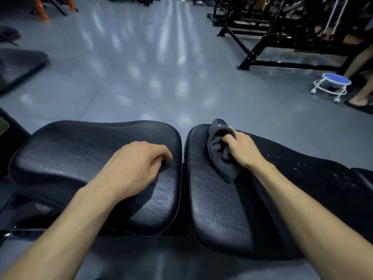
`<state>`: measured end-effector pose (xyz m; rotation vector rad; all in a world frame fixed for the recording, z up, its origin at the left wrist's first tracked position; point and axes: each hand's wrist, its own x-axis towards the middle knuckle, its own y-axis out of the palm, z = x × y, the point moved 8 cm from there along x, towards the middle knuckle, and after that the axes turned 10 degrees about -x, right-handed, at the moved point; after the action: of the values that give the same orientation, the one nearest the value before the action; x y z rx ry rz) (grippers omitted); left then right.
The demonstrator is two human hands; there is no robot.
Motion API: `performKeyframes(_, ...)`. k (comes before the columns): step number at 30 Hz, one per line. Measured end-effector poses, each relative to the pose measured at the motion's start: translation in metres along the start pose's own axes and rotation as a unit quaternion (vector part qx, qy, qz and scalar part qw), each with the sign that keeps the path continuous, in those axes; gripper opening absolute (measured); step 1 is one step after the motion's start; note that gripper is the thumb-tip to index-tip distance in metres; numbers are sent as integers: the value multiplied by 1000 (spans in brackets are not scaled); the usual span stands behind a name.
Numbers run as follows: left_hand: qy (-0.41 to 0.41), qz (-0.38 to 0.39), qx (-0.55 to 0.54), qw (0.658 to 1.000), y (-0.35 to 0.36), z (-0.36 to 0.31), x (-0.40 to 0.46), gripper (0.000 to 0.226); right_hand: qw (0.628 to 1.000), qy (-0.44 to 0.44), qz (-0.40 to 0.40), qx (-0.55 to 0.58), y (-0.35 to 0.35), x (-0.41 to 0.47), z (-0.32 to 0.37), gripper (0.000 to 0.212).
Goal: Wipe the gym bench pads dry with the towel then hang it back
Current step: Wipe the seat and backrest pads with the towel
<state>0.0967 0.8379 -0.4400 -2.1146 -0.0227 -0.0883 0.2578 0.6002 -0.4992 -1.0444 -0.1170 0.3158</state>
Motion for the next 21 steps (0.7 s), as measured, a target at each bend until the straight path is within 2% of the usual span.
performKeyframes(2,-3,-3,3,1000,1,-5,-5,31,998,-60,6,-6,25,-13,29,60)
performKeyframes(5,-4,-13,8,1000,3,-13,-8,31,980,-197,24,10,42,-78,70,64)
performKeyframes(8,-13,-19,2,1000,10,-22,-8,32,966,-252,38,52,39,-139,58,69)
performKeyframes(12,-1,20,36,999,39,-50,-11,32,972,-191,29,136,24,-176,14,65)
performKeyframes(16,34,60,73,995,64,-82,-23,31,985,-99,-8,144,15,-210,-34,64)
performKeyframes(18,31,72,96,992,68,-87,-30,33,991,-52,-51,115,14,-223,-41,67)
performKeyframes(21,16,85,127,988,70,-89,-35,33,995,10,-101,-24,24,-235,-10,78)
